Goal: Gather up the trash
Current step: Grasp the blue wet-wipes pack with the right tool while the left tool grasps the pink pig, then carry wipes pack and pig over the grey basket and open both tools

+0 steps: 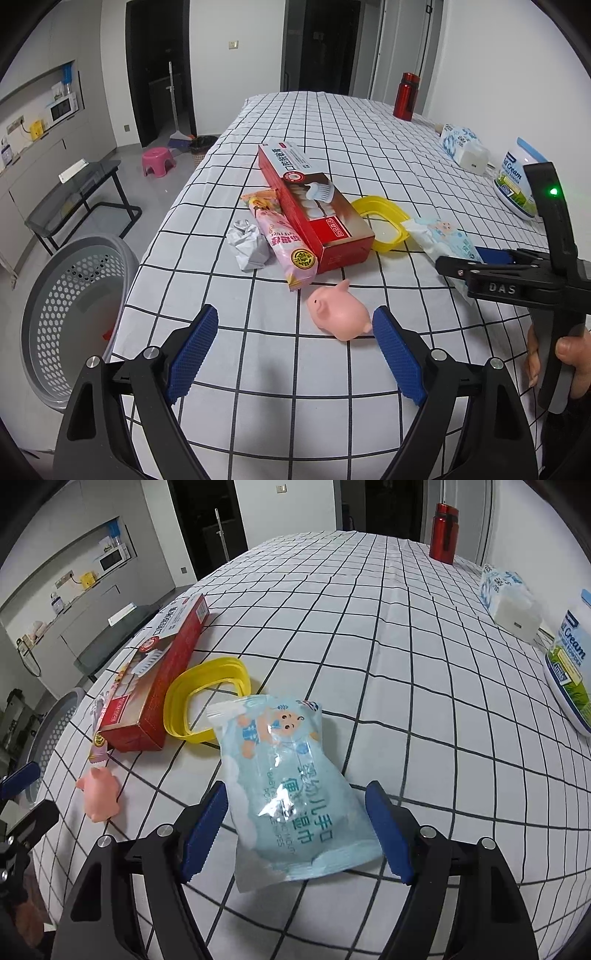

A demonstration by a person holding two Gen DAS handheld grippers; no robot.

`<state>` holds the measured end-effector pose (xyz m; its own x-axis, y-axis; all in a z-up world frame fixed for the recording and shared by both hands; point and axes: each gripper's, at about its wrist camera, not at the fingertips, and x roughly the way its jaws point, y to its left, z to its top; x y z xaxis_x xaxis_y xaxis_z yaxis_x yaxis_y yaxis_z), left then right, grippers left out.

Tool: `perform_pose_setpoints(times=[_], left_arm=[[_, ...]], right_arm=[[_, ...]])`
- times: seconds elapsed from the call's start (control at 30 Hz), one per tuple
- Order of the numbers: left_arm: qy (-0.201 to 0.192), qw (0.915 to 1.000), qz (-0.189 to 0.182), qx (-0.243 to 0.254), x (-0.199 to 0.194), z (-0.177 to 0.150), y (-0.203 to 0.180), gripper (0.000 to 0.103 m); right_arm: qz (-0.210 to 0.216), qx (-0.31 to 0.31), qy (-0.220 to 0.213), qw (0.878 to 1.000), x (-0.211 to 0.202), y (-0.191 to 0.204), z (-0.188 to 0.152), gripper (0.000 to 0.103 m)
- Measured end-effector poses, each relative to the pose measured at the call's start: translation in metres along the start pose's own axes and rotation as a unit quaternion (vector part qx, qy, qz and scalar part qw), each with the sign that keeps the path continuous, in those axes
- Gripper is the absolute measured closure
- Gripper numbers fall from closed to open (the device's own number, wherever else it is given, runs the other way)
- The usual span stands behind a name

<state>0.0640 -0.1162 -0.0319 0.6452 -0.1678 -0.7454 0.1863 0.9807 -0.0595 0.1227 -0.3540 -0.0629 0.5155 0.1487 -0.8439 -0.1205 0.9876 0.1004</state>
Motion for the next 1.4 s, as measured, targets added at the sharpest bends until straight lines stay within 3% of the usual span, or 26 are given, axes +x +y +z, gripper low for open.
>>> perform_pose_setpoints(times=[0.3,0.77,0.97,1.03,1.1,1.4], left_arm=[[0.009,1.0000,0.002,-0.002,0.004,-0.003,-0.002,0.018],[0.031,0.9995,0.006,0.005,0.030,-0.004,-0.021,0.017],[0.045,0.9988,0.010,0.013,0.041,-0.006,-0.031,0.042],[0.050,0.9986,0.008,0.011,0.043,-0.007,-0.031,0.056],[0.048,0.9988,0.009,0.012,0.043,-0.007,-0.031,0.061],[0.030,0.9994,0.002,0.015,0.026,-0.005,-0.022,0.062]], right_arm=[[0.014,0.012,-0.015,1.000,-0.002,0.000,-0.002,0.040],[0.039,0.084,-0.076,0.993,-0.038,-0.035,-0.009,0.040],[0.041,0.097,-0.084,0.991,-0.044,-0.045,-0.008,0.040],[0.042,0.098,-0.085,0.991,-0.045,-0.045,-0.008,0.040],[0.042,0.097,-0.084,0.991,-0.045,-0.044,-0.009,0.040],[0.037,0.096,-0.079,0.992,-0.040,-0.039,-0.011,0.040]])
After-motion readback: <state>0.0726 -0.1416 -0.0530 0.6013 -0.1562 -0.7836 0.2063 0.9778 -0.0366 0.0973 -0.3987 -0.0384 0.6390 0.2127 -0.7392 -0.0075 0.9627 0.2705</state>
